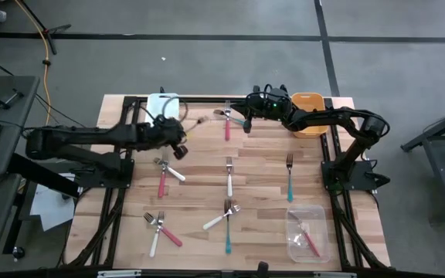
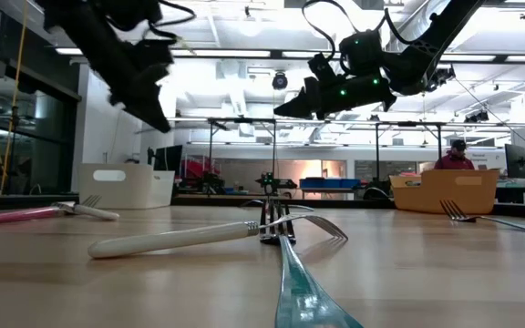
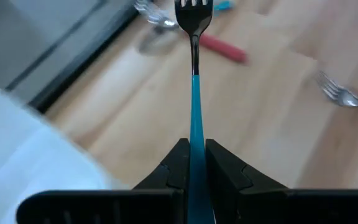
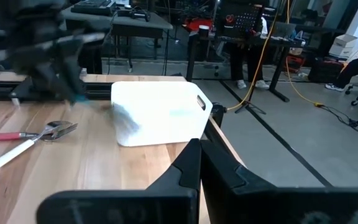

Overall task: Sort silverware by color (type)
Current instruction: Put the center blue fork into the white bin, then put the middle left white fork into the yellow bin

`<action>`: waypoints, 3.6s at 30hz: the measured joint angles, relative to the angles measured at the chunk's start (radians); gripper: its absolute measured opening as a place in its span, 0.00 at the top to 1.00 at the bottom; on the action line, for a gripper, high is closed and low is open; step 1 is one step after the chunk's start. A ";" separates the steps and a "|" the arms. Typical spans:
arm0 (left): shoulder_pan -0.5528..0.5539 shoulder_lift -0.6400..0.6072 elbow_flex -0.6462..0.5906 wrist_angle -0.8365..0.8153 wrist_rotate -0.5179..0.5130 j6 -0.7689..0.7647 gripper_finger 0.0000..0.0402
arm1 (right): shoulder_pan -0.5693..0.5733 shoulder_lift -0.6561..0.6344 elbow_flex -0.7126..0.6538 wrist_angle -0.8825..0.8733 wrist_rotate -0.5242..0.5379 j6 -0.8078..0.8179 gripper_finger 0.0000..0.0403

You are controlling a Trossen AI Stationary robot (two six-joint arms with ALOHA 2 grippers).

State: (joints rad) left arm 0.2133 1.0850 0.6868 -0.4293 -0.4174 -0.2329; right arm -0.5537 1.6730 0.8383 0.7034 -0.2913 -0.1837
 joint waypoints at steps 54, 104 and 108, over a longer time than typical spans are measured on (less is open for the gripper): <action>0.582 -0.021 -0.153 0.017 0.148 0.133 0.94 | 0.000 0.000 0.000 -0.011 0.000 0.002 1.00; 0.374 -0.224 -0.153 0.214 0.119 0.281 0.96 | 0.000 0.000 0.000 -0.011 0.000 0.001 1.00; 0.270 -0.241 -0.153 0.292 0.120 0.299 0.99 | 0.000 0.000 0.000 -0.011 0.000 0.001 1.00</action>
State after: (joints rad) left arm 0.4830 0.8436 0.5335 -0.1377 -0.2977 0.0659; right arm -0.5533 1.6730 0.8383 0.6926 -0.2913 -0.1831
